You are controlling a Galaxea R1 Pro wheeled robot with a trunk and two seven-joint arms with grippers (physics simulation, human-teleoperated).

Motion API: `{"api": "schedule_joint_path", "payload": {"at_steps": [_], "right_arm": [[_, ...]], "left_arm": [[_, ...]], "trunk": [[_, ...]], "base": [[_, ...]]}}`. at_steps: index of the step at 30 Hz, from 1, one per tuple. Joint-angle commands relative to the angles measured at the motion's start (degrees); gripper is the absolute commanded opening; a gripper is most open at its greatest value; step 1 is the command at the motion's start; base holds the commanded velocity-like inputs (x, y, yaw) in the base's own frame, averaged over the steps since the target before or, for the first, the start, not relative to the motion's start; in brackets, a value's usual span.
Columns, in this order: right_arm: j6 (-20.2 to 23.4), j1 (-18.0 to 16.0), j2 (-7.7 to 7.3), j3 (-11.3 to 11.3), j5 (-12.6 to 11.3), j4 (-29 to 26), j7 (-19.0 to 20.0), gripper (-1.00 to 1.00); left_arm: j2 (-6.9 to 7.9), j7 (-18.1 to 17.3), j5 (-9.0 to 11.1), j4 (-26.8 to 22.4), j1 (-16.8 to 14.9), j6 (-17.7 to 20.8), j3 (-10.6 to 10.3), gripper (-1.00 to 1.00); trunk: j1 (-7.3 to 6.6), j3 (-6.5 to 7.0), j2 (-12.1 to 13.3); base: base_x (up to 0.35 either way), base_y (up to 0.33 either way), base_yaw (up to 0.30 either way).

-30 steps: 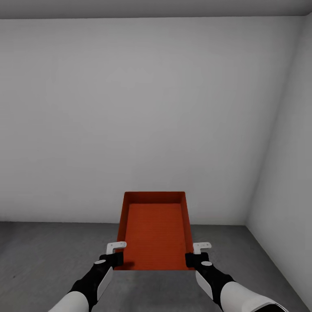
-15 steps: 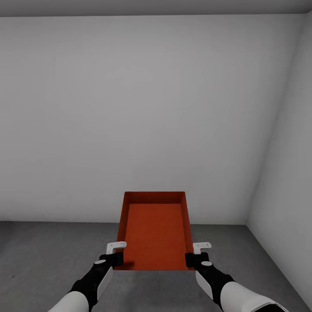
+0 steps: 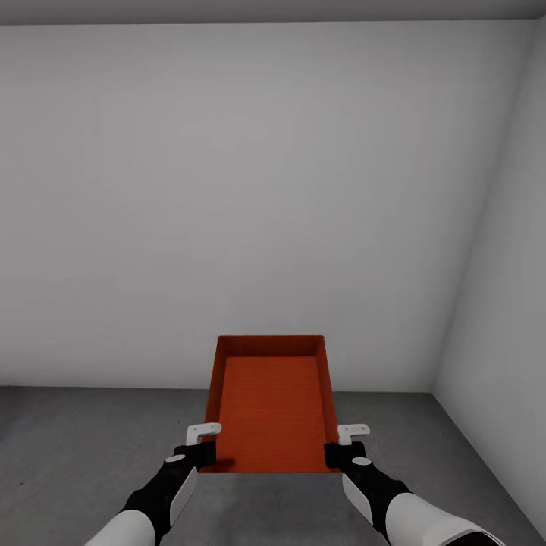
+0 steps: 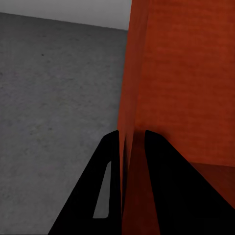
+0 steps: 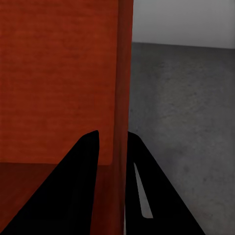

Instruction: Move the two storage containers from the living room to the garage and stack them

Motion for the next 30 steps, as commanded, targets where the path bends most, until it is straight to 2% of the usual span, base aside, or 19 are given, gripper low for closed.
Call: {"api": "schedule_joint_path", "payload": {"at_steps": [1, 30], "right_arm": [[-0.3, 0.0, -0.40, -1.3, -0.8, 0.2, -0.4, -1.00], [-0.5, 0.0, -0.40, -1.3, -0.8, 0.2, -0.4, -1.00]], "left_arm": [[0.28, 2.0, -0.9, -0.8, 0.0, 0.4, 1.9, -1.00], [0.25, 2.0, -1.0, -0.8, 0.0, 0.4, 1.9, -1.00]], "trunk": [[0.24, -0.28, -0.5], [6.61, -5.49, -12.1]], "base": [[0.000, 0.000, 0.000], [0.000, 0.000, 0.000]]}}
